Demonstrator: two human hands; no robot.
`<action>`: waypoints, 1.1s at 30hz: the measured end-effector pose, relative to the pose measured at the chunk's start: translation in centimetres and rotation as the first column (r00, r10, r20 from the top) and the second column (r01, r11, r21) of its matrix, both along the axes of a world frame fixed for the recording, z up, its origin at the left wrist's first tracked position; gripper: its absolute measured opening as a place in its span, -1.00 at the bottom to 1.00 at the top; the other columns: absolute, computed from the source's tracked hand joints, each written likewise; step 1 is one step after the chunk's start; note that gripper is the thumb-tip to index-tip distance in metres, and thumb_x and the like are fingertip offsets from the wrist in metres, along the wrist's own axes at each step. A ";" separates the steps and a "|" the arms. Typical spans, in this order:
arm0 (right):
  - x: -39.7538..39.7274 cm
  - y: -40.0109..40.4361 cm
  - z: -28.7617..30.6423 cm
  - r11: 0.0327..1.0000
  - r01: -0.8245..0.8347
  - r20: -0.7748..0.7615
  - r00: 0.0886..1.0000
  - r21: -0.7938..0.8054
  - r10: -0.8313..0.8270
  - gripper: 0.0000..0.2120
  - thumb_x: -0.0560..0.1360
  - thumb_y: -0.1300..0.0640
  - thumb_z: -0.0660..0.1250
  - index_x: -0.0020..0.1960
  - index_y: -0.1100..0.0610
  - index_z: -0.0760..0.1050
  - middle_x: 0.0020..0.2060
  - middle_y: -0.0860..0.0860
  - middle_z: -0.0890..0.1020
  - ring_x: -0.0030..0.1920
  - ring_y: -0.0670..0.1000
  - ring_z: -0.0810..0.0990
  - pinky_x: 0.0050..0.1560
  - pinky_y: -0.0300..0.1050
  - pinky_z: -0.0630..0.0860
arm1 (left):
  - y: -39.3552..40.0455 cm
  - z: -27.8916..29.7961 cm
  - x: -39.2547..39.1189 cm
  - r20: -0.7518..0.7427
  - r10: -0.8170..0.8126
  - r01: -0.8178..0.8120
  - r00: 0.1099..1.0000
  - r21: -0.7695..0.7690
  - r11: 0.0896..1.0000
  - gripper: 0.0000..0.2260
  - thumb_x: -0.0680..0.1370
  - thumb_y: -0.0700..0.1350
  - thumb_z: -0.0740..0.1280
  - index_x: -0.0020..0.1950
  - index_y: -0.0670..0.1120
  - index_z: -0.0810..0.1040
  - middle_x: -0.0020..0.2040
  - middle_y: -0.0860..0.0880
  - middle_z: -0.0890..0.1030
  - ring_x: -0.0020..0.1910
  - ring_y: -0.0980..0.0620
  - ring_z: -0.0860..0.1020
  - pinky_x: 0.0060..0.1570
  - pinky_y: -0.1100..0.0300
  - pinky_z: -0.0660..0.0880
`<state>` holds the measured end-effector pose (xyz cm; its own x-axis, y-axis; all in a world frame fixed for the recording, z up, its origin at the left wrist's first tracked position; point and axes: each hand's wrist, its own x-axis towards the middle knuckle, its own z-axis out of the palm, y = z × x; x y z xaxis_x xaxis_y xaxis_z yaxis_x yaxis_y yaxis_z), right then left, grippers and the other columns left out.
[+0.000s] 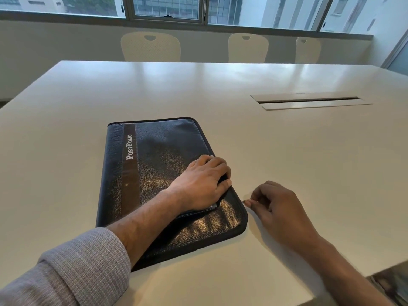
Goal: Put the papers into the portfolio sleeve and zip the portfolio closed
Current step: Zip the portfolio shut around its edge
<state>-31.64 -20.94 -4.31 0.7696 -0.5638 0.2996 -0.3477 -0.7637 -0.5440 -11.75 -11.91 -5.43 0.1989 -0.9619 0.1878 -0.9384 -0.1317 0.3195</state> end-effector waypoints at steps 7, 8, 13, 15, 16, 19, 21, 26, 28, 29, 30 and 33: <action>0.6 -2.6 1.5 0.947 -0.179 -0.133 0.966 0.267 0.220 -0.84 0.44 0.08 0.46 -0.27 -0.02 0.52 -0.32 -0.06 0.57 -0.31 -0.09 0.43 -0.28 -0.26 0.38 | 0.1 0.0 0.1 0.014 0.006 -0.006 1.000 -0.004 1.000 -0.72 0.61 0.21 0.08 0.19 0.15 0.45 0.33 0.14 0.42 0.36 0.05 0.24 0.35 0.02 0.21; 0.6 -2.7 1.5 0.938 -0.201 -0.138 0.959 0.281 0.247 -0.85 0.45 0.09 0.46 -0.26 -0.03 0.54 -0.29 -0.08 0.57 -0.29 -0.10 0.43 -0.26 -0.25 0.39 | 0.1 0.0 0.0 0.019 0.010 -0.010 1.000 -0.012 1.000 -0.72 0.61 0.21 0.08 0.18 0.15 0.45 0.32 0.15 0.43 0.35 0.06 0.25 0.35 0.03 0.22; 0.7 -2.1 1.4 0.934 -0.279 -0.096 0.947 0.221 0.306 -0.76 0.47 0.21 0.43 -0.24 -0.11 0.55 -0.26 -0.13 0.56 -0.24 -0.10 0.48 -0.21 -0.30 0.40 | 0.1 0.1 0.0 0.012 0.017 -0.017 1.000 -0.040 0.999 -0.75 0.61 0.22 0.09 0.14 0.15 0.46 0.29 0.17 0.44 0.32 0.07 0.27 0.34 0.03 0.26; 0.2 -1.8 1.3 0.941 -0.304 -0.115 0.940 0.150 0.322 -0.78 0.50 0.18 0.40 -0.20 -0.12 0.52 -0.24 -0.15 0.55 -0.17 -0.09 0.50 -0.18 -0.28 0.43 | 0.1 0.1 0.0 0.006 0.017 -0.017 1.000 -0.043 0.999 -0.74 0.61 0.22 0.09 0.14 0.15 0.47 0.29 0.17 0.44 0.32 0.08 0.27 0.35 0.03 0.26; -0.2 -1.7 1.2 0.943 -0.314 -0.129 0.936 0.113 0.328 -0.79 0.51 0.17 0.38 -0.18 -0.13 0.51 -0.22 -0.17 0.54 -0.14 -0.09 0.50 -0.16 -0.29 0.43 | 0.1 0.1 0.0 0.002 0.016 -0.016 1.000 -0.044 0.999 -0.74 0.61 0.22 0.09 0.15 0.15 0.47 0.30 0.17 0.44 0.32 0.08 0.27 0.35 0.03 0.26; -1.2 -1.5 0.8 0.948 -0.318 -0.147 0.938 0.006 0.315 -0.84 0.53 0.20 0.35 -0.11 -0.06 0.55 -0.17 -0.21 0.51 -0.09 -0.14 0.49 -0.14 -0.35 0.40 | 0.1 0.2 0.1 -0.006 0.009 -0.009 1.000 -0.047 0.999 -0.74 0.62 0.22 0.09 0.15 0.16 0.47 0.30 0.17 0.44 0.31 0.09 0.27 0.34 0.04 0.26; -1.8 -1.2 0.5 0.952 -0.303 -0.148 0.944 -0.044 0.294 -0.88 0.53 0.21 0.34 -0.07 0.01 0.58 -0.16 -0.23 0.50 -0.08 -0.16 0.49 -0.15 -0.36 0.40 | 0.1 0.1 0.1 -0.011 0.008 -0.009 1.000 -0.046 0.999 -0.74 0.62 0.22 0.09 0.16 0.17 0.46 0.30 0.18 0.44 0.31 0.09 0.27 0.34 0.04 0.26; -3.1 0.4 0.2 0.954 -0.293 -0.153 0.947 -0.065 0.281 -0.90 0.55 0.14 0.31 -0.07 -0.05 0.55 -0.17 -0.28 0.47 -0.07 -0.16 0.47 -0.14 -0.37 0.38 | 0.1 0.1 0.3 -0.009 0.008 -0.008 1.000 -0.040 0.999 -0.74 0.61 0.23 0.08 0.16 0.18 0.45 0.30 0.18 0.44 0.31 0.08 0.27 0.33 0.03 0.26; -3.4 1.0 0.3 0.959 -0.278 -0.147 0.952 -0.057 0.268 -0.89 0.55 0.15 0.31 -0.06 -0.06 0.55 -0.17 -0.28 0.47 -0.06 -0.16 0.47 -0.13 -0.40 0.36 | 0.1 0.1 0.3 -0.007 0.004 -0.004 1.000 -0.036 0.999 -0.74 0.61 0.23 0.08 0.16 0.18 0.45 0.31 0.17 0.44 0.32 0.08 0.27 0.33 0.03 0.25; -3.5 1.3 0.3 0.961 -0.269 -0.148 0.955 -0.057 0.258 -0.89 0.55 0.15 0.31 -0.06 -0.05 0.55 -0.17 -0.27 0.47 -0.06 -0.16 0.47 -0.13 -0.39 0.37 | 0.1 0.2 0.3 -0.007 0.003 -0.003 1.000 -0.033 0.999 -0.73 0.61 0.24 0.08 0.16 0.18 0.45 0.32 0.17 0.43 0.32 0.08 0.26 0.33 0.03 0.25; -3.6 1.6 0.3 0.963 -0.262 -0.149 0.957 -0.061 0.250 -0.89 0.54 0.15 0.31 -0.05 -0.03 0.56 -0.17 -0.26 0.48 -0.06 -0.16 0.47 -0.14 -0.38 0.37 | 0.1 0.2 0.3 -0.007 0.002 -0.003 1.000 -0.031 1.000 -0.73 0.61 0.24 0.08 0.17 0.18 0.45 0.32 0.17 0.43 0.33 0.08 0.26 0.33 0.03 0.25; -3.7 2.7 0.1 0.971 -0.224 -0.151 0.966 -0.085 0.209 -0.91 0.52 0.18 0.34 -0.04 0.04 0.60 -0.18 -0.17 0.54 -0.12 -0.13 0.48 -0.16 -0.28 0.43 | 0.1 0.1 0.3 -0.008 0.000 -0.001 1.000 -0.029 1.000 -0.73 0.62 0.23 0.08 0.17 0.16 0.46 0.32 0.16 0.43 0.33 0.08 0.26 0.33 0.03 0.24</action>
<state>-35.33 -18.29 -4.16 0.9082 -0.3518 0.2267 -0.2353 -0.8772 -0.4186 -11.45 -11.76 -5.30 0.2010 -0.9559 0.2143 -0.9356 -0.1225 0.3311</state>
